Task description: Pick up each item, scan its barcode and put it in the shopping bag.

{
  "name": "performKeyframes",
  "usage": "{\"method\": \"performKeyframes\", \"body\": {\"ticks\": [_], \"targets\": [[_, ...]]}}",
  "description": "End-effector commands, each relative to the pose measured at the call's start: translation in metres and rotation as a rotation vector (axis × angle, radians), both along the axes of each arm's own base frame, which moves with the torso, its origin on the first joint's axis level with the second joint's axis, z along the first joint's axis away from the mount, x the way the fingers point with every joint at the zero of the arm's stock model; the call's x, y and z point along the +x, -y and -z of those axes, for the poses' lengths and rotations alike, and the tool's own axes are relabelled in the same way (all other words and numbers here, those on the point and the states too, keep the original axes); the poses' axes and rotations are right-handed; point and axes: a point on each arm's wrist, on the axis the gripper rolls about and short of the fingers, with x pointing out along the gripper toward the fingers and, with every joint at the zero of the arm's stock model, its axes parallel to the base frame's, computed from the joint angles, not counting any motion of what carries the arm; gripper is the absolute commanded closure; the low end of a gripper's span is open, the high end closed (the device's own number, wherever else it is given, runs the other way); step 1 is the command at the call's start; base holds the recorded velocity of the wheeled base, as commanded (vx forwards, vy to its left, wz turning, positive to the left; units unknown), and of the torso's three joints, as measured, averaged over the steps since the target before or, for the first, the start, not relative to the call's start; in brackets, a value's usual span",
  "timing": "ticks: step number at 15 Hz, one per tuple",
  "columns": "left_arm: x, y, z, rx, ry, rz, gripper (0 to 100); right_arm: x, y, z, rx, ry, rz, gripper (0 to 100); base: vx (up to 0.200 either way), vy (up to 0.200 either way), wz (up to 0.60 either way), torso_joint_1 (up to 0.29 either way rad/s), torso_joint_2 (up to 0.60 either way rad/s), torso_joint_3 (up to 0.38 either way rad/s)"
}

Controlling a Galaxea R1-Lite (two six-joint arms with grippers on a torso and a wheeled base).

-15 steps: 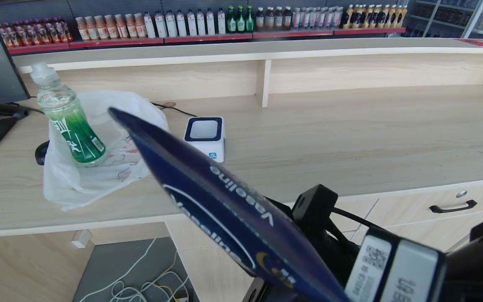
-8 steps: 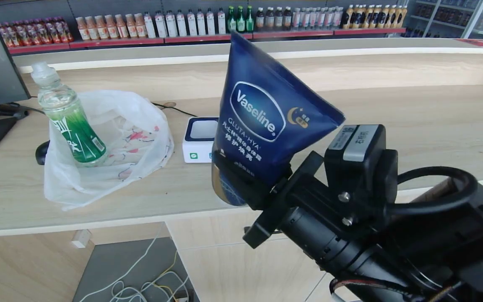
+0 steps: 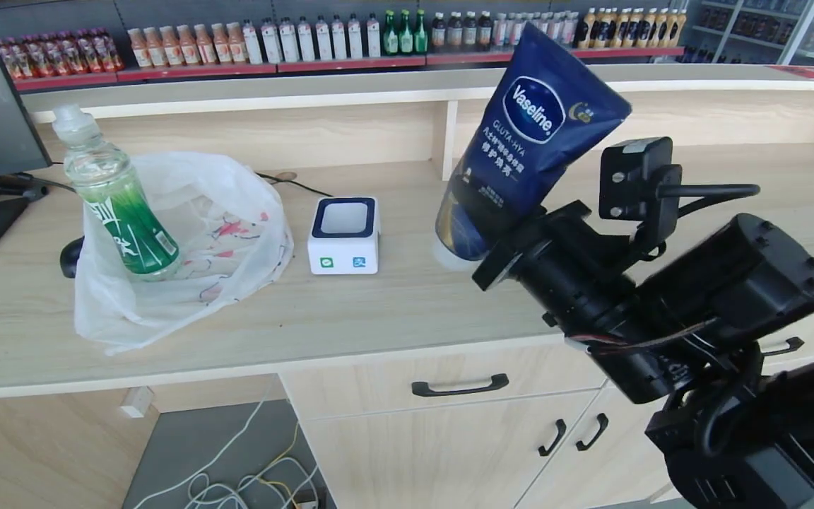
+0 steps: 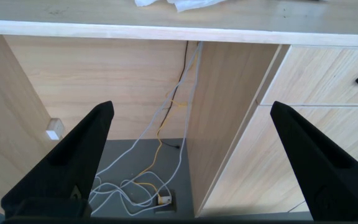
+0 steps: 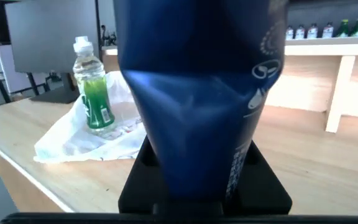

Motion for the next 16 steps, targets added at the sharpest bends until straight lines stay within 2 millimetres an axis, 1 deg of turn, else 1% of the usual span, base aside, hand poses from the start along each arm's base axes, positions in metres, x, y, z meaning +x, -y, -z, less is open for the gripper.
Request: {"method": "performKeyframes", "body": {"ticks": [1,3,4,8,12,16], "targets": [[0.0,0.0,0.0,-0.001,0.0,0.0,0,0.03,0.019,-0.01,0.063,0.018,0.133,100,0.0,0.0,0.0,0.0,0.0,0.0],[0.0,0.0,0.0,-0.001,0.0,0.0,0,0.036,0.022,-0.019,0.147,0.008,0.194,100,0.0,0.0,0.0,0.0,0.0,0.0],[0.0,0.0,0.0,-0.001,0.0,0.0,0,0.037,0.022,-0.021,0.164,0.005,0.213,100,0.0,0.0,0.0,0.0,0.0,0.0],[0.0,0.0,0.0,0.001,0.0,0.0,0,0.033,0.024,-0.023,0.168,0.004,0.217,100,0.0,0.0,0.0,0.0,0.0,0.0],[0.0,0.0,0.0,-0.001,0.0,0.0,0,0.033,0.026,-0.023,0.17,0.005,0.219,100,0.0,0.0,0.0,0.0,0.0,0.0],[0.0,0.0,0.0,-0.002,0.0,0.0,0,0.031,0.027,-0.023,0.168,0.002,0.219,100,0.0,0.2,0.0,0.005,0.0,0.002]]}}
